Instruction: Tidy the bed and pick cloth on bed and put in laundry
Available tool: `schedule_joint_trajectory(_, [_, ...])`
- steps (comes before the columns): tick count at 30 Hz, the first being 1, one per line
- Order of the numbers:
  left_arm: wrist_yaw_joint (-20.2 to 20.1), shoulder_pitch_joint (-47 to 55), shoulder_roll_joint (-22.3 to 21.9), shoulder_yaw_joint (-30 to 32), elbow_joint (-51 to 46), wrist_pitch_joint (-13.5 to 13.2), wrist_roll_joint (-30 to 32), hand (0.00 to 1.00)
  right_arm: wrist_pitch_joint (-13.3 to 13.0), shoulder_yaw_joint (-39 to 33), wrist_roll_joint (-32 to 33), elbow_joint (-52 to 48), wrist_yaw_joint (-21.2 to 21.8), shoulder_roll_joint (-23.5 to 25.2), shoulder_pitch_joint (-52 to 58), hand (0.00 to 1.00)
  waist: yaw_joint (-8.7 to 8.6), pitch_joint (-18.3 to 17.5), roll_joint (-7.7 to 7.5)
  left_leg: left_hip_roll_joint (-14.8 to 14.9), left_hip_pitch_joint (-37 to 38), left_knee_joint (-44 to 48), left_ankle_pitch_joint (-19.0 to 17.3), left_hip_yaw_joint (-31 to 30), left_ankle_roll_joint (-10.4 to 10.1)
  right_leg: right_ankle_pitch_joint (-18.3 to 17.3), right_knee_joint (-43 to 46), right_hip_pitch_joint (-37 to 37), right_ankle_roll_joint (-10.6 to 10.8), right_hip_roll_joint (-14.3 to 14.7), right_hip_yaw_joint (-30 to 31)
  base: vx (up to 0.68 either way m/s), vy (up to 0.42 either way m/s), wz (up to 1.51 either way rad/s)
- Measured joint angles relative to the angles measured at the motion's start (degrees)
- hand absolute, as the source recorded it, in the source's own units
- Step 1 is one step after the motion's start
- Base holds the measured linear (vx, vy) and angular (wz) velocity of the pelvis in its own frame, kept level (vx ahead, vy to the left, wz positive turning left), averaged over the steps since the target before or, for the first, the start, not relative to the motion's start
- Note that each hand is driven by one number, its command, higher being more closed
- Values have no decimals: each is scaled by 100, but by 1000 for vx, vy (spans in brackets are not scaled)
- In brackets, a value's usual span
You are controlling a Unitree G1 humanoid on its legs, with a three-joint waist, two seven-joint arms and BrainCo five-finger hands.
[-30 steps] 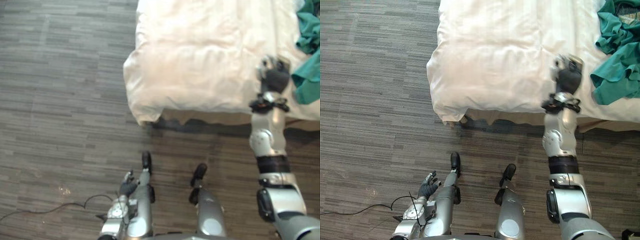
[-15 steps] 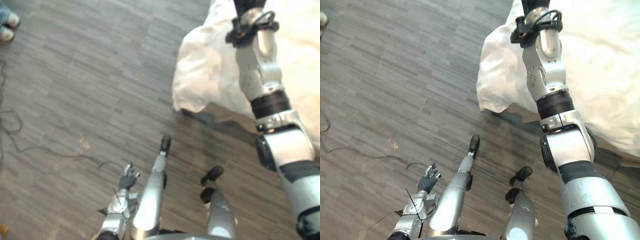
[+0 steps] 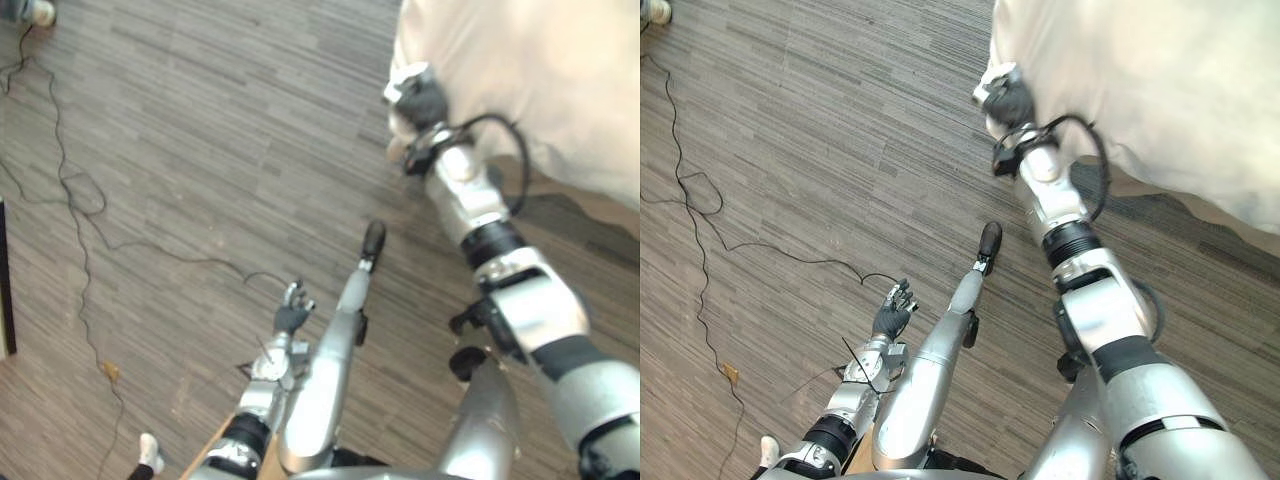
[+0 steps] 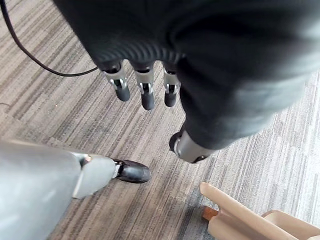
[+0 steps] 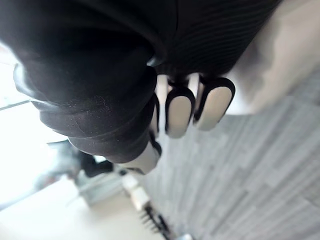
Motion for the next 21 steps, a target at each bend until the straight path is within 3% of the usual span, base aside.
schedule_joint_trajectory(2, [21, 2, -82, 170, -9, 0, 2, 0, 164, 122, -188, 160, -46, 110, 644, 100, -124, 4, -35, -8, 7, 0, 19, 32, 23, -73, 115, -52, -39, -43, 20, 66, -23, 0])
schedule_joint_trajectory(4, [81, 7, -89, 407, -5, 8, 30, 0, 345, 339, -385, 253, -43, 363, 1590, 100, -338, 41, -168, 19, 83, 1, 20, 112, 23, -104, 168, -50, -76, -36, 68, 70, -20, -16])
schedule_joint_trajectory(5, [132, 7, -92, 540, 18, 19, 55, 0, 386, 465, -411, 255, -34, 555, 2060, 100, -469, 38, -309, 47, 161, 1, 19, 232, 22, -116, 186, -44, -97, -11, 163, 46, -19, -28])
schedule_joint_trajectory(9, [142, 6, -93, 615, 148, 62, 123, 0, 345, 553, -504, 227, -12, 1060, 2962, 100, -753, 30, -563, 200, 708, -2, -139, 362, -163, -157, 106, 421, -159, 131, 270, 10, -45, -35])
schedule_joint_trajectory(10, [146, 6, -83, 618, 244, 81, 189, 0, 329, 487, -492, 168, -8, 1167, 3178, 0, -798, 16, -609, 270, 918, -4, -173, 383, -183, -165, 15, 643, -173, 226, 283, -31, -55, -25])
schedule_joint_trajectory(16, [139, 161, 300, 499, 586, 312, 213, 0, 164, -577, 142, -259, 53, 1321, 3834, 0, -1118, -71, -959, 494, 1701, -1, -303, 512, -199, -61, -571, 1545, -164, 670, 369, -30, -73, -28])
schedule_joint_trajectory(18, [122, 346, 552, 429, 883, 418, 326, 0, 132, -1220, 371, -340, 46, 1321, 4300, 0, -1218, -281, -1250, 502, 2176, -1, -446, 753, -174, 39, -869, 1973, -128, 751, 557, 67, -84, -45])
schedule_joint_trajectory(21, [88, 603, 742, 238, 1319, 567, 735, 0, 115, -1891, 401, -346, 4, 1294, 4899, 0, -1466, -731, -1474, 456, 2706, -1, -621, 1028, -124, 147, -1234, 2480, -41, 793, 780, 139, -23, -44])
